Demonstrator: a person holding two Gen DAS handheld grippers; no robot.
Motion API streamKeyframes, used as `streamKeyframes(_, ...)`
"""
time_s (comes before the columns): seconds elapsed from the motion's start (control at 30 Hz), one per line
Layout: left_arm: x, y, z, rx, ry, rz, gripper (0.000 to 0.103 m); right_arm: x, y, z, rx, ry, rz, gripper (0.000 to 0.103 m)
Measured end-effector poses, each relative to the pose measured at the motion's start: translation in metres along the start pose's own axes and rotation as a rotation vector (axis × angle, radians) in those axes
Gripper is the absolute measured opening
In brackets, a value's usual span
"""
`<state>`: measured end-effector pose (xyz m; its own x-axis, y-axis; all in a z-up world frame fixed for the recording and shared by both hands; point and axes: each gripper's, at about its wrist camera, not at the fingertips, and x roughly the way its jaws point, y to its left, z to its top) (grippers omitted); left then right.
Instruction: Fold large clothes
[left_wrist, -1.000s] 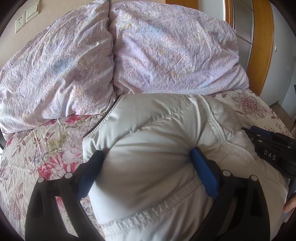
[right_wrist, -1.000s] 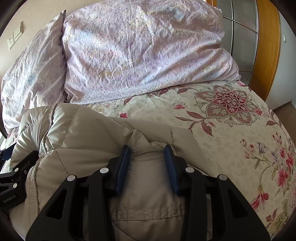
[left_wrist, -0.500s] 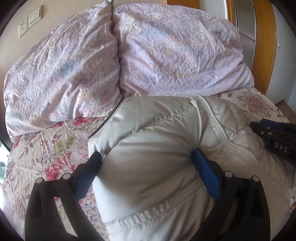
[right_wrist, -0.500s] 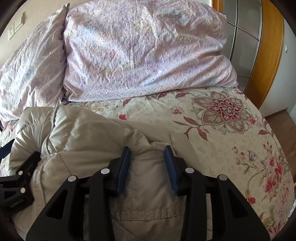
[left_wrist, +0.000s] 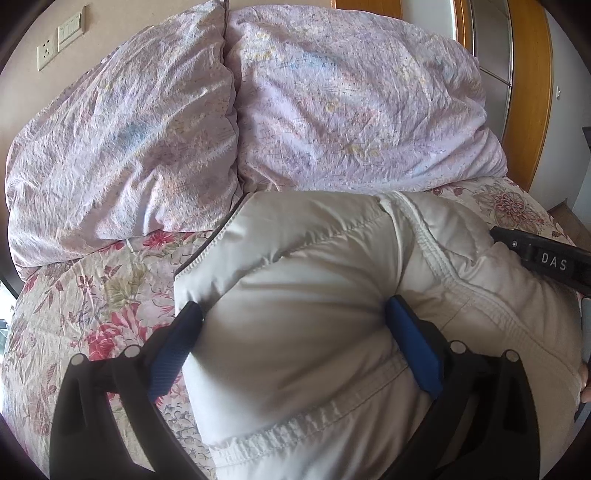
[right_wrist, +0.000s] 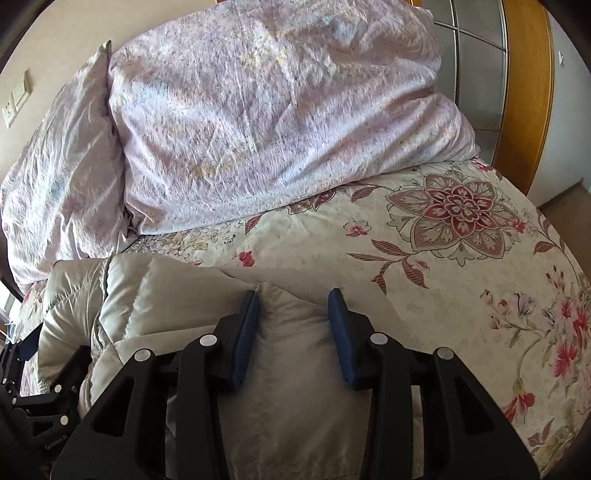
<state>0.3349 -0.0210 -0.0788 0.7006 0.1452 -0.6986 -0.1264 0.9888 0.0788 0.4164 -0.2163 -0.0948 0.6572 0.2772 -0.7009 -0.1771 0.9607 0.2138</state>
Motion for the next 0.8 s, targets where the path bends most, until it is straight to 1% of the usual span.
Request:
streamKeyframes(0.1,0.000,0.001,0.000,-0.007,-0.002,-0.007,0.100,0.005,0.003,-0.005,-0.016,-0.010,-0.018,0.040)
streamKeyframes(0.3,-0.001,0.001,-0.002,-0.015,-0.016,-0.020,0.099,0.010,-0.003,-0.010,0.012,-0.018,0.011,0.041)
streamKeyframes(0.47,-0.001,0.000,-0.003,-0.010,-0.025,-0.011,0.099,0.012,0.003,-0.012,-0.012,-0.010,-0.023,0.041)
streamKeyframes(0.63,0.001,-0.002,-0.002,0.001,-0.016,0.004,0.100,0.017,0.008,-0.012,-0.043,0.016,-0.059,0.041)
streamKeyframes(0.8,0.002,-0.001,-0.002,0.004,-0.017,0.006,0.100,0.018,0.008,-0.012,-0.046,0.017,-0.063,0.041)
